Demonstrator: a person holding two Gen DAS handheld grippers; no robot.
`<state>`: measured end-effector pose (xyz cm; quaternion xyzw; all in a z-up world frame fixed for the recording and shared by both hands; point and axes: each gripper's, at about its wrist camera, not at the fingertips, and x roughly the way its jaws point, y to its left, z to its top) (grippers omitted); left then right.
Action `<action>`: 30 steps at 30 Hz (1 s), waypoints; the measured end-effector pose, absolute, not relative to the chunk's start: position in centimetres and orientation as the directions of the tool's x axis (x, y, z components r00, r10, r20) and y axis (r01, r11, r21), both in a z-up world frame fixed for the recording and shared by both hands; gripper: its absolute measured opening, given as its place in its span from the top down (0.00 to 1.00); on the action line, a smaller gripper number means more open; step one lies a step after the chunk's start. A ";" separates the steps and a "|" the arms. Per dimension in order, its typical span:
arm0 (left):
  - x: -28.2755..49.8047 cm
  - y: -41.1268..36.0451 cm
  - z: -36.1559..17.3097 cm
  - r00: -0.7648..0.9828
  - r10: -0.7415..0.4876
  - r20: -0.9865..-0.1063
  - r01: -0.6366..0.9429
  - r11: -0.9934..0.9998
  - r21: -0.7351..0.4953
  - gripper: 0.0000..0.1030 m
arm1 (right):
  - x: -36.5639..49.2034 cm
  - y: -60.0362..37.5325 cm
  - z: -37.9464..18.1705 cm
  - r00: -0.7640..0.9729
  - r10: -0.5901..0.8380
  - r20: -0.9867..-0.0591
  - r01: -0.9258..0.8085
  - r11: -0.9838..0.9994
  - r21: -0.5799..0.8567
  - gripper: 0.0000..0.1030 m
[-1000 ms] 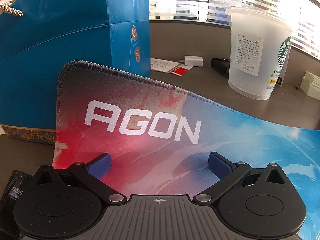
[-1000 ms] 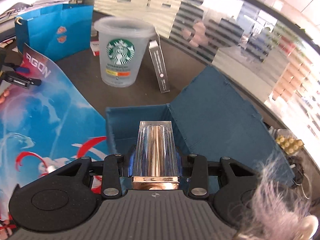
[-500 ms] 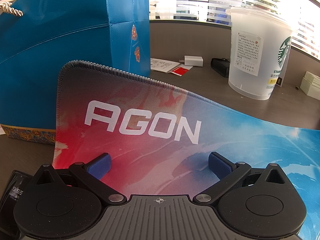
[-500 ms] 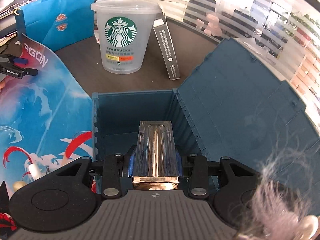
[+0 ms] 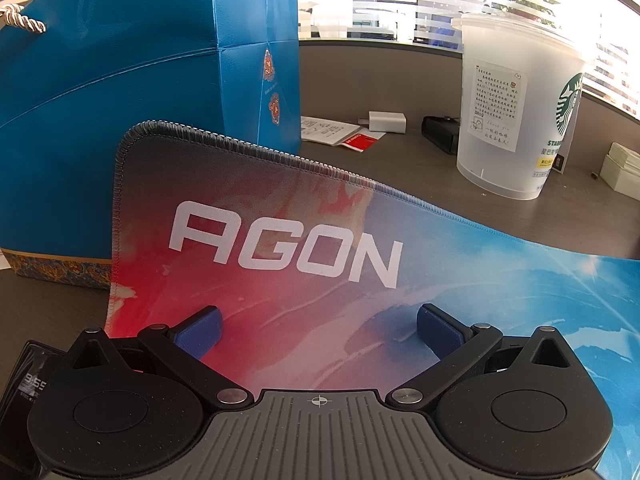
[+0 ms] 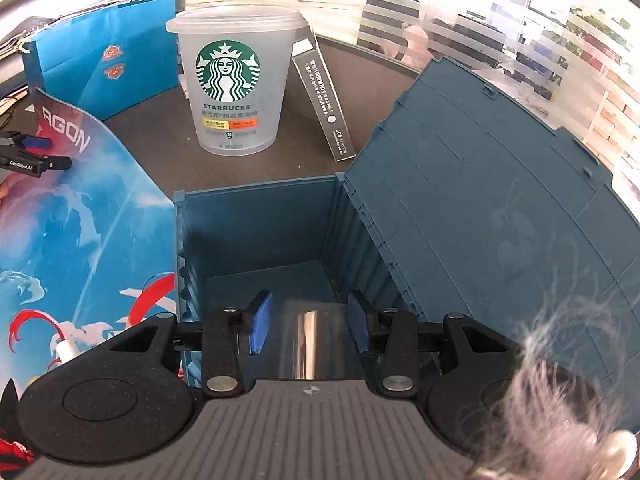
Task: Organize rigid objects
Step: 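Carry the clear bottle into the teal box and open the right gripper, then withdraw the right tool from the box back to the toiletries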
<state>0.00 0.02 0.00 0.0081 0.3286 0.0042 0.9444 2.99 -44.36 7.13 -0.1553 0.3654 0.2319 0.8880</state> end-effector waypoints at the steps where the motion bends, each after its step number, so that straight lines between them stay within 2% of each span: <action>1: 0.0 0.0 0.0 0.784 0.013 -0.621 -0.002 1.000 0.018 0.00 | 3.0 -44.3 7.1 0.629 0.293 -0.720 -0.521 0.846 -0.111 0.63; 11: 0.0 0.0 0.0 0.784 0.013 -0.621 -0.003 1.000 0.018 0.00 | 1.4 -44.2 9.1 0.670 0.280 -0.687 -0.501 0.854 -0.141 0.63; 20: 0.0 0.0 0.0 0.784 0.013 -0.621 -0.003 1.000 0.018 0.00 | -2.6 -43.7 10.8 0.726 0.296 -0.621 -0.479 0.865 -0.147 0.55; 21: 0.0 0.0 0.0 0.784 0.013 -0.621 -0.003 1.000 0.018 0.00 | -3.2 -43.6 10.9 0.730 0.300 -0.614 -0.478 0.866 -0.144 0.53; 23: 0.0 0.0 0.0 0.784 0.013 -0.621 -0.003 1.000 0.018 0.00 | -4.7 -43.3 10.9 0.742 0.309 -0.595 -0.472 0.871 -0.137 0.41; 24: 0.0 0.0 0.0 0.784 0.013 -0.621 -0.003 1.000 0.018 0.00 | -5.5 -43.2 10.8 0.748 0.314 -0.584 -0.468 0.874 -0.128 0.30; 26: 0.0 0.0 0.0 0.784 0.014 -0.621 -0.003 1.000 0.018 0.00 | -7.4 -42.8 10.5 0.758 0.333 -0.561 -0.470 0.875 -0.116 0.23; 28: 0.0 0.0 0.0 0.784 0.013 -0.621 -0.003 1.000 0.018 0.00 | -9.2 -42.3 9.9 0.762 0.353 -0.543 -0.475 0.875 -0.098 0.07; 30: 0.0 0.0 0.0 0.784 0.014 -0.621 -0.003 1.000 0.018 0.00 | -11.0 -41.7 9.1 0.759 0.377 -0.531 -0.488 0.869 -0.080 0.00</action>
